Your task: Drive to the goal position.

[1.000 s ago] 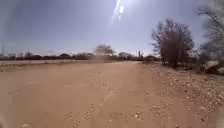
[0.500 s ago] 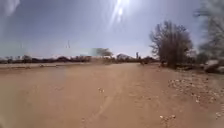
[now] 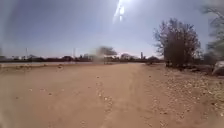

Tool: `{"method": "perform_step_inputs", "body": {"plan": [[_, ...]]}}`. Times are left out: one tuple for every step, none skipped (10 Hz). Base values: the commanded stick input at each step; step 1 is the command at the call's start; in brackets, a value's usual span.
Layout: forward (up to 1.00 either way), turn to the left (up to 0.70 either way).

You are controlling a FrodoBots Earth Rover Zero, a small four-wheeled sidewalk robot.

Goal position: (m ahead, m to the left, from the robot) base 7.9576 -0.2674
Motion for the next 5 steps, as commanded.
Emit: {"method": "perform_step_inputs", "body": {"plan": [[1.00, 0.00], [1.00, 0.00], [1.00, 0.00], [1.00, 0.00], [1.00, 0.00]]}}
